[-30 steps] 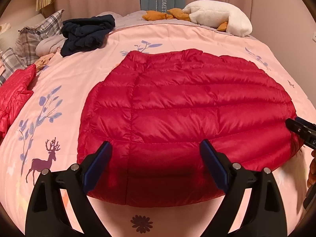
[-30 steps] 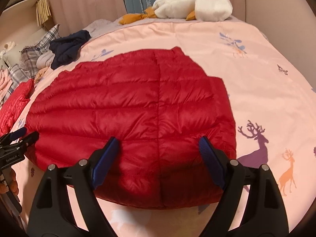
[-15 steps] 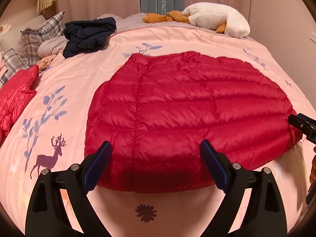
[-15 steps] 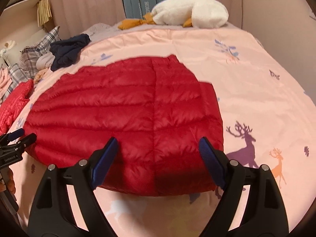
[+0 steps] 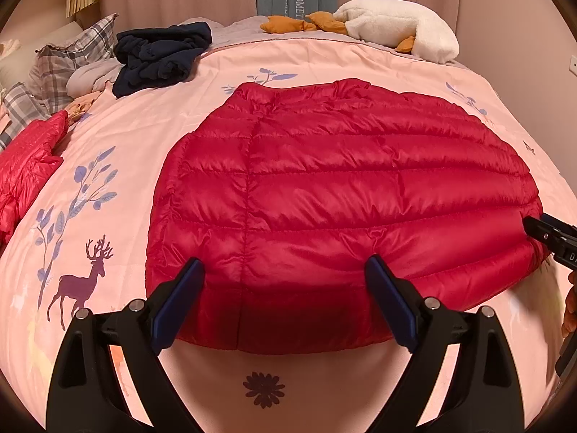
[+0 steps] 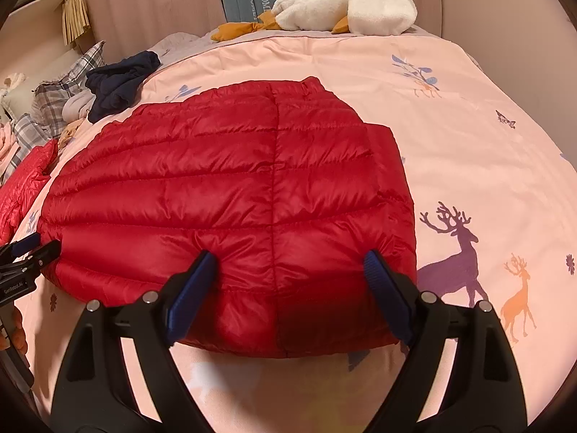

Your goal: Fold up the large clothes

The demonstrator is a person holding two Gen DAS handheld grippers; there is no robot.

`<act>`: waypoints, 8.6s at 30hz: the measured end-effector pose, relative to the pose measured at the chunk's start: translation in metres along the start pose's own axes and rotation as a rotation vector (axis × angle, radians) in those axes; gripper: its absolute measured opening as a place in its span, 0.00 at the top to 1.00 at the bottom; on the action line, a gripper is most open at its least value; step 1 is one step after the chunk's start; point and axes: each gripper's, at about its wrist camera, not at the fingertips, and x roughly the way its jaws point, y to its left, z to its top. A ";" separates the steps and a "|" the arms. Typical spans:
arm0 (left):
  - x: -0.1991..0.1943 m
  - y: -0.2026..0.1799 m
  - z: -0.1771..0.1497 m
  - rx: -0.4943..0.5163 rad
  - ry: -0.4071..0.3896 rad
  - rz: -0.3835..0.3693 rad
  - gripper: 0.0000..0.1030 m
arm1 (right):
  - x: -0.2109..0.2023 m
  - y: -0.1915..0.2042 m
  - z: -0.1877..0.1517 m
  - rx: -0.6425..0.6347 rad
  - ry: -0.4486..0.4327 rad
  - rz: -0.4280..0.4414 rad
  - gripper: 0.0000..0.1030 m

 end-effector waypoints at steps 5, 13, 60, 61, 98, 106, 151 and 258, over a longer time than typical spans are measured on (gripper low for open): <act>0.000 0.000 -0.001 0.002 0.001 0.001 0.11 | 0.000 0.000 0.000 -0.001 0.000 0.001 0.16; 0.001 -0.001 -0.001 0.000 0.001 0.001 0.11 | 0.000 0.000 0.000 0.000 0.000 0.001 0.16; 0.000 -0.001 -0.008 0.004 0.010 0.010 0.11 | -0.010 -0.013 -0.011 0.026 0.001 -0.018 0.16; 0.000 -0.001 -0.009 0.004 0.011 0.010 0.11 | -0.010 -0.014 -0.011 0.027 0.002 -0.019 0.16; -0.001 -0.001 -0.009 0.008 0.015 0.013 0.11 | -0.003 -0.039 -0.015 0.102 0.037 -0.027 0.16; -0.003 0.004 -0.011 0.004 0.015 0.020 0.11 | -0.002 -0.040 -0.015 0.103 0.037 -0.027 0.16; -0.015 0.069 -0.019 -0.113 0.022 0.107 0.11 | -0.015 -0.065 -0.018 0.140 0.035 -0.071 0.16; -0.172 -0.041 -0.020 -0.019 -0.110 0.109 0.01 | -0.170 0.076 -0.037 -0.097 -0.178 -0.001 0.02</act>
